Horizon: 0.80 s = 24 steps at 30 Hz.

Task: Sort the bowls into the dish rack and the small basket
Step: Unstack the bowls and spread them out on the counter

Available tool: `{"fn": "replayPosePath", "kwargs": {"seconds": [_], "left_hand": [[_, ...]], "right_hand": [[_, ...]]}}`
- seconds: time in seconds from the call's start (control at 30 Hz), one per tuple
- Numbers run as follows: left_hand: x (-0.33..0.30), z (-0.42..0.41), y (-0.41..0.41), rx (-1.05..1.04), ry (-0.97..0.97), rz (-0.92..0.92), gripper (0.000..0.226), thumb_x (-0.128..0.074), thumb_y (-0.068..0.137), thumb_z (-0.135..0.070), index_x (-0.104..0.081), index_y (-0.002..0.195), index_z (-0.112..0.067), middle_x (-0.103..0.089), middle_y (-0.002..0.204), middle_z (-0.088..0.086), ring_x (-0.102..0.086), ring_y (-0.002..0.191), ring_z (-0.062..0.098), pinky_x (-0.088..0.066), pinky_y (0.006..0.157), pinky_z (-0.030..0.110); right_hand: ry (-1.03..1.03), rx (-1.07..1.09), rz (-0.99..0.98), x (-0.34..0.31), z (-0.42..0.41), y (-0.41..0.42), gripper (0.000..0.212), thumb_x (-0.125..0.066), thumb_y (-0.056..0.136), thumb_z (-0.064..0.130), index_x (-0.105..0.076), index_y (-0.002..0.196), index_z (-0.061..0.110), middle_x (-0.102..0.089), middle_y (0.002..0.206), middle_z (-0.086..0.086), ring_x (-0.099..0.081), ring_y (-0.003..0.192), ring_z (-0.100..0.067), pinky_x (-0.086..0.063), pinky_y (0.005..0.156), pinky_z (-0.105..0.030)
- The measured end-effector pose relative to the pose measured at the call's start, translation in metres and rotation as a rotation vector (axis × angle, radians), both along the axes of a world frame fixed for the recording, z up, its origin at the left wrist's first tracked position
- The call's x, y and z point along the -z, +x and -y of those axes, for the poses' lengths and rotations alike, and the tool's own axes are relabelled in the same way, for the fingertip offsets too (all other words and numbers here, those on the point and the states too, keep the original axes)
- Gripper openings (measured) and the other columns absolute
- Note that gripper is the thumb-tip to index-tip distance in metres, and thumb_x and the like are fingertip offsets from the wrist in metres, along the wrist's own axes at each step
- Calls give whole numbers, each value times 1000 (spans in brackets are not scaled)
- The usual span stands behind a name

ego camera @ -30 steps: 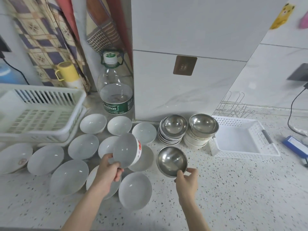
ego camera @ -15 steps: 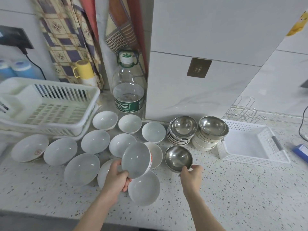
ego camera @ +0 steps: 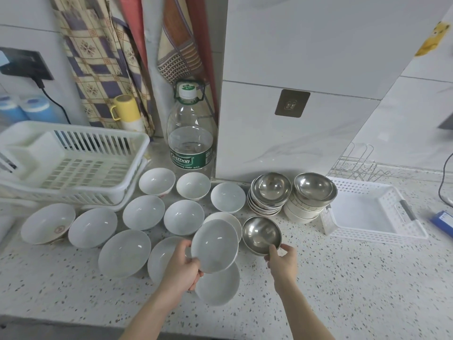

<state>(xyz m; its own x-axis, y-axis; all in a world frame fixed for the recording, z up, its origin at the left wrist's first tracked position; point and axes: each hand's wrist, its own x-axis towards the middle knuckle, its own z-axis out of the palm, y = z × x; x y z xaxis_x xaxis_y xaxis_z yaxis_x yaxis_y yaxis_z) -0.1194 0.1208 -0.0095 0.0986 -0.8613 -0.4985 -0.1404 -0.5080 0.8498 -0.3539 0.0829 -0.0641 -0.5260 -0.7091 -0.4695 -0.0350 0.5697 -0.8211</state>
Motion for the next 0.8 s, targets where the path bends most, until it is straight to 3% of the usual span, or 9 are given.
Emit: {"fn": "replayPosePath", "kwargs": {"seconds": [0.13,0.23,0.37,0.43,0.5,0.6,0.7,0.8], "left_hand": [[-1,-4,-11,98,-9,65,37,-40,92,0,-47,107,-33,-57,61,4,-51,40,4,-34,39,24],[0,-6,-21,200,-18,124,34,-40,93,-6,-45,109,-35,-62,71,3,-61,53,7,-35,38,22],[1,-7,-40,352,-52,236,33,-42,93,-12,-43,117,-34,-65,83,3,-68,74,15,-43,47,24],[3,-7,-50,395,-76,270,31,-43,93,-12,-44,116,-32,-65,88,4,-69,80,20,-47,53,33],[6,-8,-58,418,-94,286,32,-43,91,-12,-46,115,-32,-66,86,5,-69,77,21,-50,54,35],[12,-13,-69,462,-67,202,37,-43,93,-11,-46,123,-33,-61,75,7,-64,68,22,-40,44,26],[19,-18,-77,482,-82,234,37,-44,96,-17,-43,129,-34,-62,70,8,-71,76,26,-37,41,19],[24,-21,-78,534,-109,334,43,-45,98,-27,-35,139,-33,-69,79,5,-68,68,20,-43,47,27]], "right_hand": [[-12,10,-57,-12,-20,-2,41,-49,97,38,-46,130,15,-71,77,-5,-61,79,-16,-45,68,-35],[-78,-144,-93,-29,-42,-7,30,-49,97,41,-63,109,17,-71,68,-3,-57,63,-10,-42,60,-28],[-79,-426,37,-58,-63,-20,34,-48,98,44,-71,96,19,-73,68,-9,-38,42,-9,-36,48,-21],[-73,-499,-8,-66,-70,-22,30,-54,95,45,-70,95,20,-73,70,-8,-47,44,-7,-36,49,-21],[-41,-529,-143,-69,-78,-24,15,-59,91,32,-68,95,21,-73,67,-4,-54,49,-6,-38,49,-20],[6,-499,-245,-63,-86,-26,13,-52,86,10,-64,89,11,-66,61,-8,-39,43,-11,-29,40,-20],[54,-472,-329,-57,-91,-27,15,-48,84,8,-61,88,1,-51,60,-7,-31,47,-14,-23,43,-21],[80,-467,-369,-53,-91,-28,12,-47,84,6,-57,80,2,-42,57,-3,-28,48,-14,-21,43,-21]]}}
